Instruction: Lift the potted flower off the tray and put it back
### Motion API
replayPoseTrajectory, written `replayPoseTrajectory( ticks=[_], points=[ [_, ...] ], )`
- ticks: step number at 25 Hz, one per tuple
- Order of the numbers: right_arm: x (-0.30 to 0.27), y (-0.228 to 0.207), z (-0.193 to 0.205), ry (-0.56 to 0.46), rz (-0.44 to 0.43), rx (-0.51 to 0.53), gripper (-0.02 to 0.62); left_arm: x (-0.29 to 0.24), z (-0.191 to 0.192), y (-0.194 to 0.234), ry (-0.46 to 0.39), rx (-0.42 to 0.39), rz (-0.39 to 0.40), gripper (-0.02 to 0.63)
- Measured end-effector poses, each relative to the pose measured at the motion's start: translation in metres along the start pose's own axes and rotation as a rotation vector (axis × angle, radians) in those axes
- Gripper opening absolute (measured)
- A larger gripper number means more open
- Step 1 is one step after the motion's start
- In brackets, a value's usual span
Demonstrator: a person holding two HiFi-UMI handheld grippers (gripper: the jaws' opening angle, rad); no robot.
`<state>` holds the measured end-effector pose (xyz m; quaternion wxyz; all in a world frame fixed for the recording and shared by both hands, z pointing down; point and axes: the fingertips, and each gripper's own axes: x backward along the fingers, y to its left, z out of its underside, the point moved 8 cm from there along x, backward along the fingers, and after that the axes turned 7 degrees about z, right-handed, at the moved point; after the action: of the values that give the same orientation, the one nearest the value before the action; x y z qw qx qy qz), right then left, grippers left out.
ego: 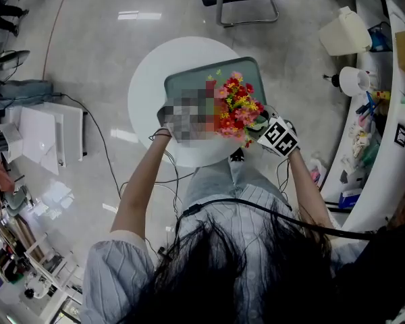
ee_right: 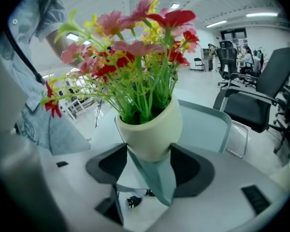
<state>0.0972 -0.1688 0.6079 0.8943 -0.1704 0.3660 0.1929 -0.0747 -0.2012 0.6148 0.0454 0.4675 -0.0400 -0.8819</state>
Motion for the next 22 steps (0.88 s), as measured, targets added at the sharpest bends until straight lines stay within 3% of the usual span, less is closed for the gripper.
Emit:
replayPoseTrajectory(
  ticks=[22],
  points=[
    [0.049,0.036,-0.034,-0.075,-0.061,0.104,0.273,0.061,-0.03,-0.055,-0.015,0.013,-0.147,0.314]
  ],
)
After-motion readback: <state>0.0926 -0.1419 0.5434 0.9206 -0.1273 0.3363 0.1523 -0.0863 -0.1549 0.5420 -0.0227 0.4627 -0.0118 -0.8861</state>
